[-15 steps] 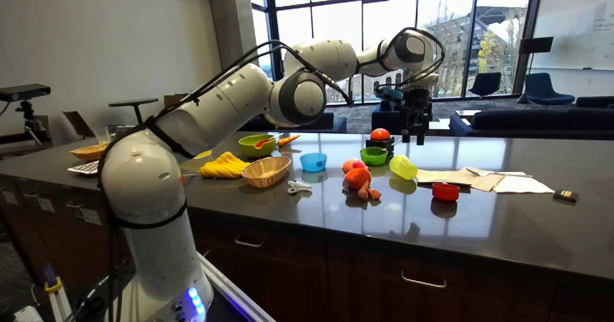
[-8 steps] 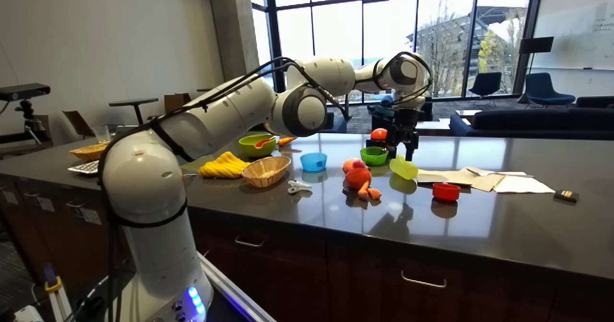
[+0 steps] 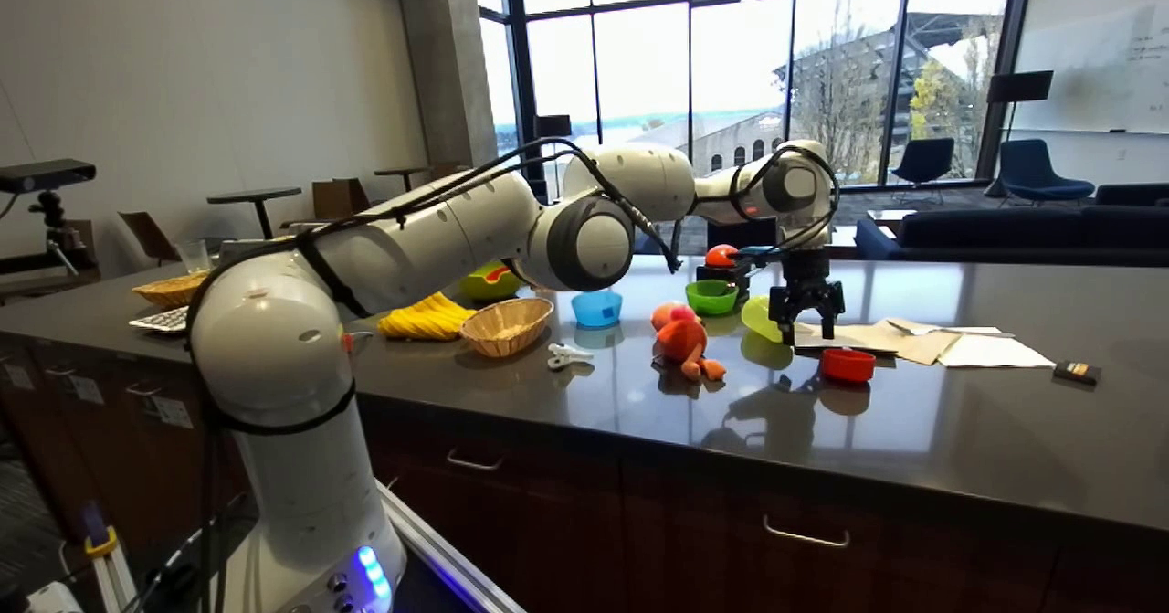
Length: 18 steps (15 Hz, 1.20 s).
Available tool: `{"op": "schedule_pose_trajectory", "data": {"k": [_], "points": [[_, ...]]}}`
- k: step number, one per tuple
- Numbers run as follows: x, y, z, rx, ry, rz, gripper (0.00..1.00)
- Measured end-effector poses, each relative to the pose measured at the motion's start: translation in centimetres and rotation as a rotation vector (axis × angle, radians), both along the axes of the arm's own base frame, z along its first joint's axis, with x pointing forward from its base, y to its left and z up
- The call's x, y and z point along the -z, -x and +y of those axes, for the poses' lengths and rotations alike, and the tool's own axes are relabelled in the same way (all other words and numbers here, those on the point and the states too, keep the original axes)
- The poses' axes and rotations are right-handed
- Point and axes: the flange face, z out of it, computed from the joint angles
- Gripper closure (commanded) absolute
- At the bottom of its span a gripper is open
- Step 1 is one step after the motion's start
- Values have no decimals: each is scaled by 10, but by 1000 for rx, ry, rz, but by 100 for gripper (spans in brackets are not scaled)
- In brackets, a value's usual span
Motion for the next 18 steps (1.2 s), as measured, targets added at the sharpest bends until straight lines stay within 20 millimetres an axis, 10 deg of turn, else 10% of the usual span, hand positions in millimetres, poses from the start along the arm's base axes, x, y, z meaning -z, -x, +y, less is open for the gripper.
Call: {"op": "schedule_pose_trajectory", "data": {"k": [8,9,18], "points": [[26,-13,8,59,87,-73,0],[26,-14,8,59,89,-74,25],[16,-14,9,63,87,-76,73]]}}
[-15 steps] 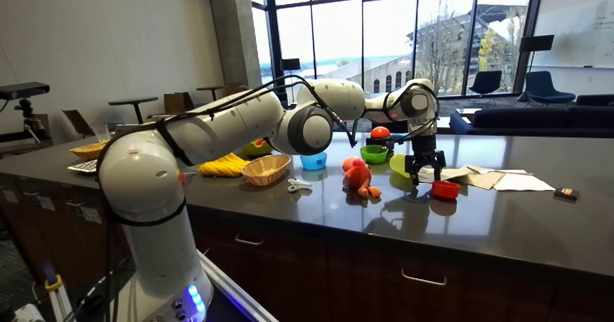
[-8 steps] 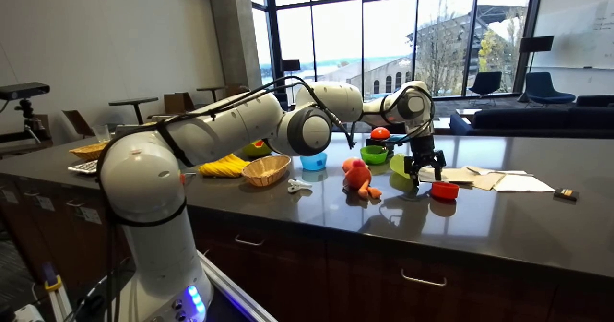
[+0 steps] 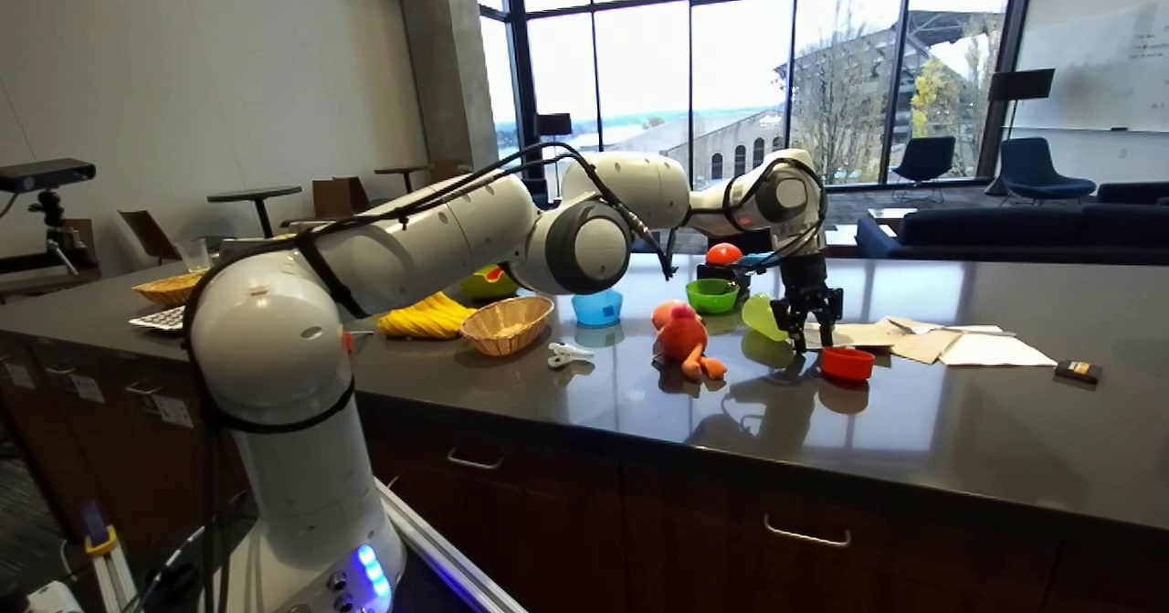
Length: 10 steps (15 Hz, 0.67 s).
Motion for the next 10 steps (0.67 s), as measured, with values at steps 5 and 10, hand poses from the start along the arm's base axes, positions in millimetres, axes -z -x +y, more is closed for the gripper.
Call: {"op": "schedule_pose_trajectory", "data": {"k": [5,10], "points": [[-3,1,0,5,-3,1,100],[-5,1,-2,9,-6,-2,100]]}}
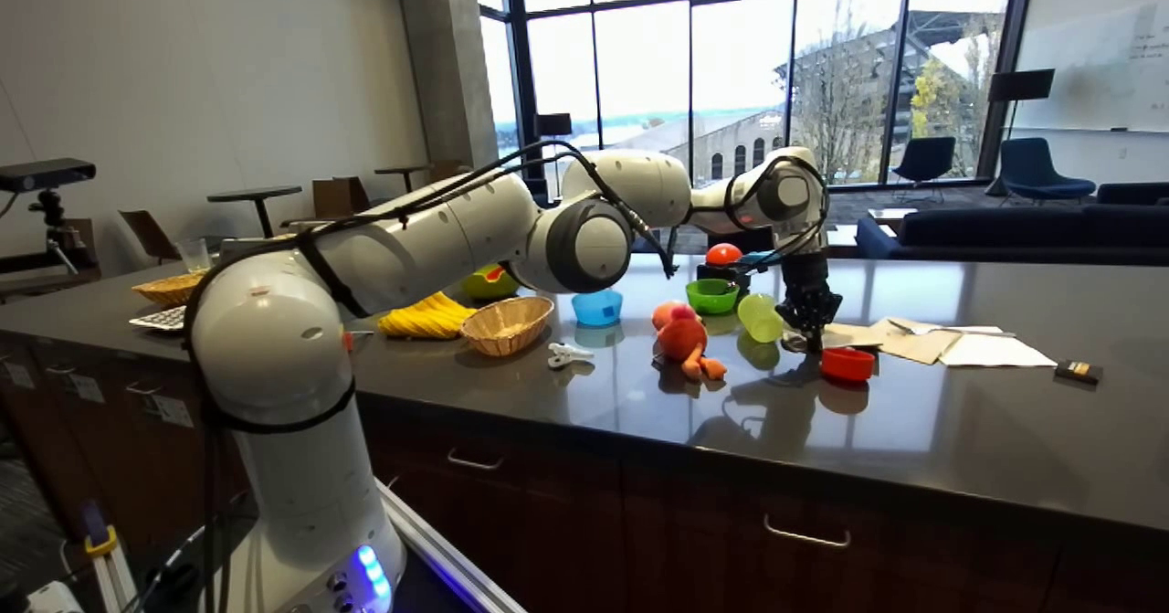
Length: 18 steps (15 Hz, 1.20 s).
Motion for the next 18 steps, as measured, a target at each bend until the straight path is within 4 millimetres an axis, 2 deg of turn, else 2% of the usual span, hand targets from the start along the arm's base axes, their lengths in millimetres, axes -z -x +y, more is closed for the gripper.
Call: {"op": "schedule_pose_trajectory", "data": {"k": [4,7,9,12,15,18], "points": [[-5,2,-10,10,-3,-17,100],[-29,8,-23,5,-34,-34,100],[-63,13,-27,-29,-87,-49,100],[-129,29,-23,-106,-201,-48,100],[-193,52,-12,-205,-323,-31,100],[-236,71,6,-307,-444,-17,100]]}}
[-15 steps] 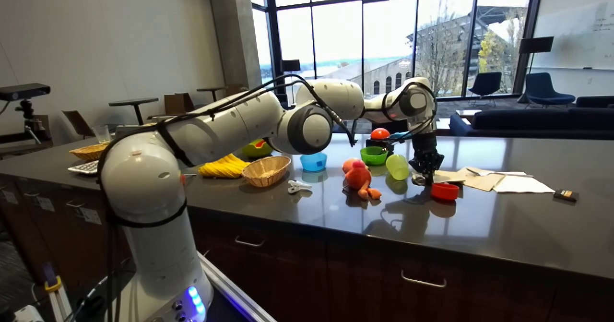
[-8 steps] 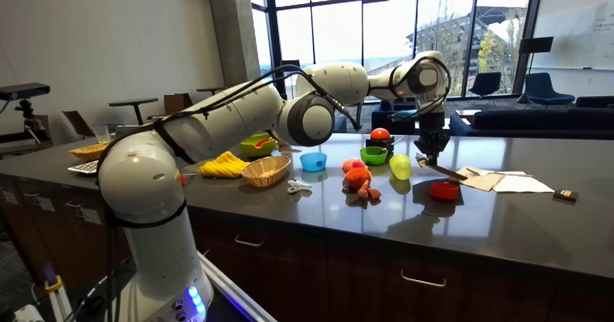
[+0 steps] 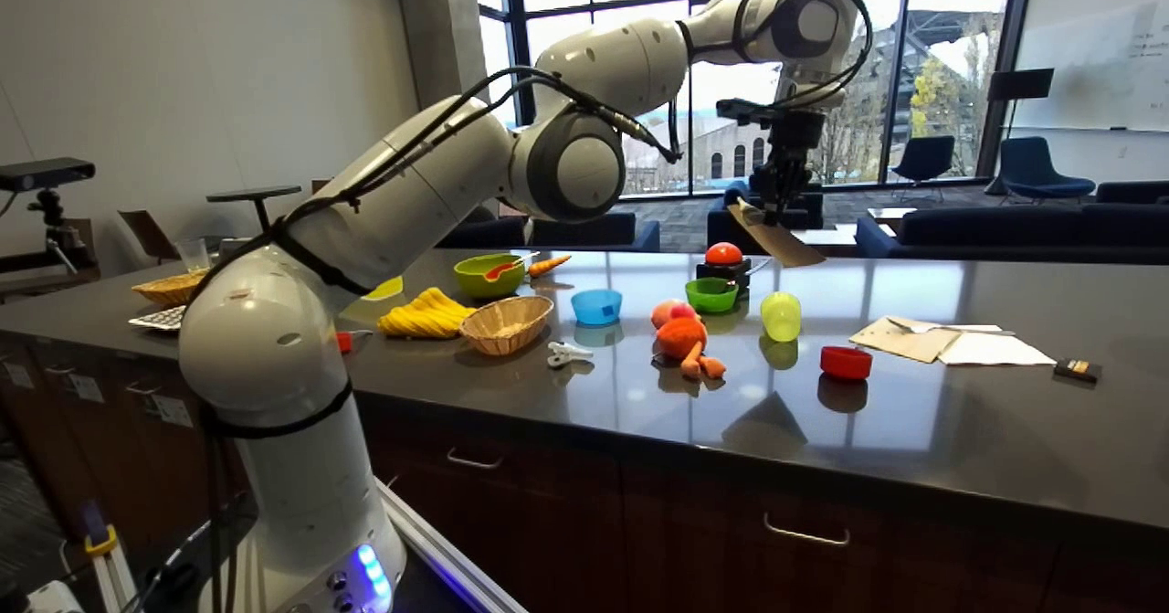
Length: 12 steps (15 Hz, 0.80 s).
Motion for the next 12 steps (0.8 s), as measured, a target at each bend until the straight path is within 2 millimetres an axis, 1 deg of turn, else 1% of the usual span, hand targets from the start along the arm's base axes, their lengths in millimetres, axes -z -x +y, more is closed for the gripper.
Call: {"op": "schedule_pose_trajectory", "data": {"k": [2,7,9,12], "points": [[-10,6,14,-68,-79,11,100],[-12,12,56,-272,-259,56,100],[-18,16,80,-375,-301,87,100],[-30,20,121,-538,-348,117,100]]}}
